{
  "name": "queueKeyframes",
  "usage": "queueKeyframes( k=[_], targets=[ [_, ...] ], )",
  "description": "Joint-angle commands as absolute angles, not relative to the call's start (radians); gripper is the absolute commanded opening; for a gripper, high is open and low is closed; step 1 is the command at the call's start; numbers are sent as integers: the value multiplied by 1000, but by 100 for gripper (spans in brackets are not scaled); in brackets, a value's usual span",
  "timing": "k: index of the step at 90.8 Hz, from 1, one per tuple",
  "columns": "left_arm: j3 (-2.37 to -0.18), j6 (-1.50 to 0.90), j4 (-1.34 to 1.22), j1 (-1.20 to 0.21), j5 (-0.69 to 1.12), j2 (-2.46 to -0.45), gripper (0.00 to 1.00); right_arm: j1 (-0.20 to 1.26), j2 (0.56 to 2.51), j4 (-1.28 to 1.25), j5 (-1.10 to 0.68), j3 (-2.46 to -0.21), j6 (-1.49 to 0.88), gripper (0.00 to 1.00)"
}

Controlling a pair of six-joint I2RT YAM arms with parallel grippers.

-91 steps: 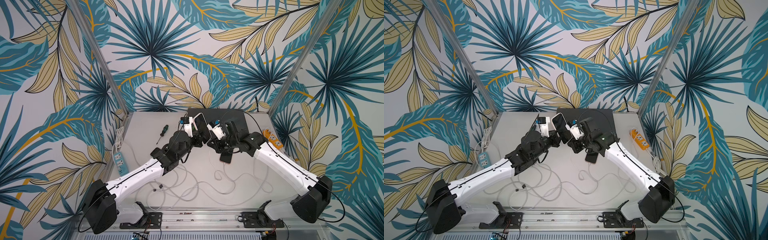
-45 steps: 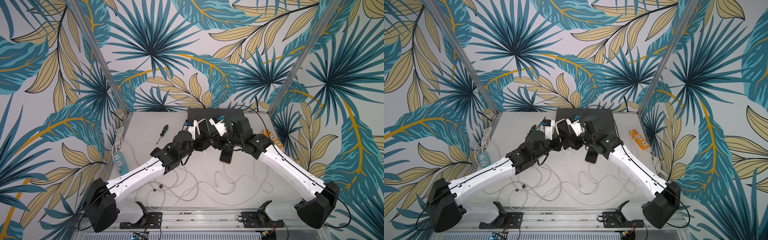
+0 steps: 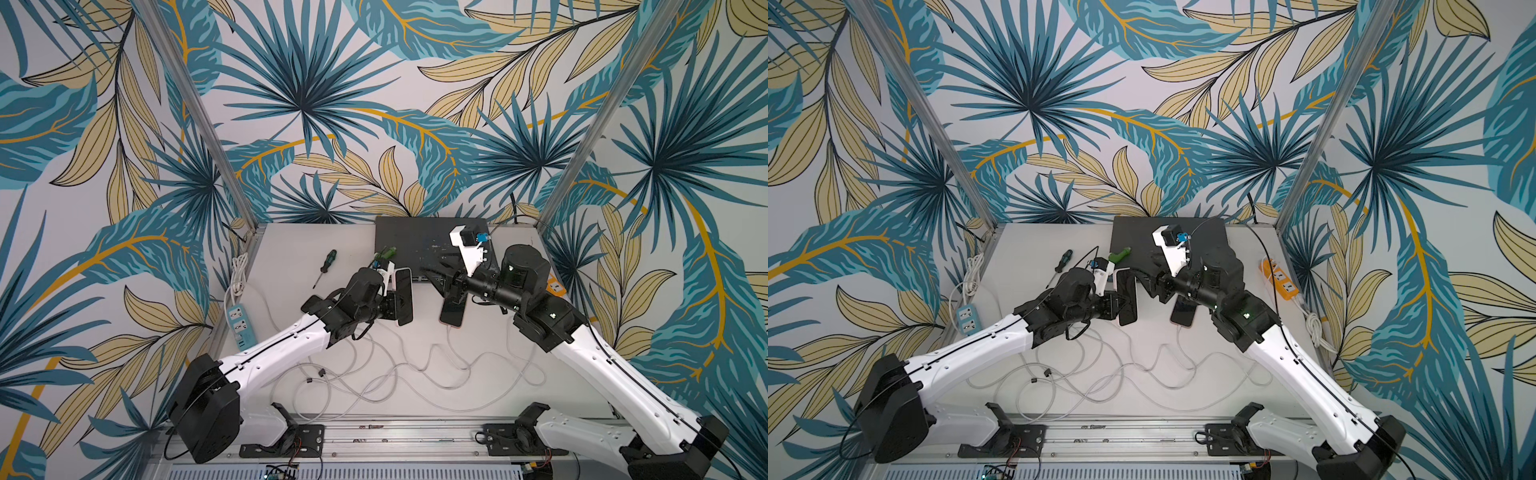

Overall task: Plug the charging cable into the phone
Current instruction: Pick up the charging cable from the center of the board.

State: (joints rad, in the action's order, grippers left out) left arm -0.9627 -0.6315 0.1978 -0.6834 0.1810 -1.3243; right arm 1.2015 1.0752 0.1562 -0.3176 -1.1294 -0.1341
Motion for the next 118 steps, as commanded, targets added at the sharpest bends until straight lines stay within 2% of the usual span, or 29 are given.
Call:
queueKeyframes(
  k=[1,13,24,49,66,91,118],
  targets=[
    [-920,-638,149,-613,238,-1231,0,1171,1048,198,-307,-1069,-249,58],
    [-847,-634,217,-485,254,-1107,0,1145,1100,261,-383,-1015,-328,58],
    [-798,-635,347,-351,234,-985,0,1146,1258,345,-431,-1048,-274,53],
    [-758,-684,627,-152,89,-790,0,1222,1729,604,-287,-1357,24,45],
    [-752,-707,715,-100,17,-758,0,1294,1958,733,-245,-1584,163,42],
    [-713,-707,703,-80,29,-741,0,1398,2200,879,-195,-1854,269,41],
    [-691,-700,701,-80,35,-723,0,1427,2375,950,-115,-2029,300,32]
  ],
)
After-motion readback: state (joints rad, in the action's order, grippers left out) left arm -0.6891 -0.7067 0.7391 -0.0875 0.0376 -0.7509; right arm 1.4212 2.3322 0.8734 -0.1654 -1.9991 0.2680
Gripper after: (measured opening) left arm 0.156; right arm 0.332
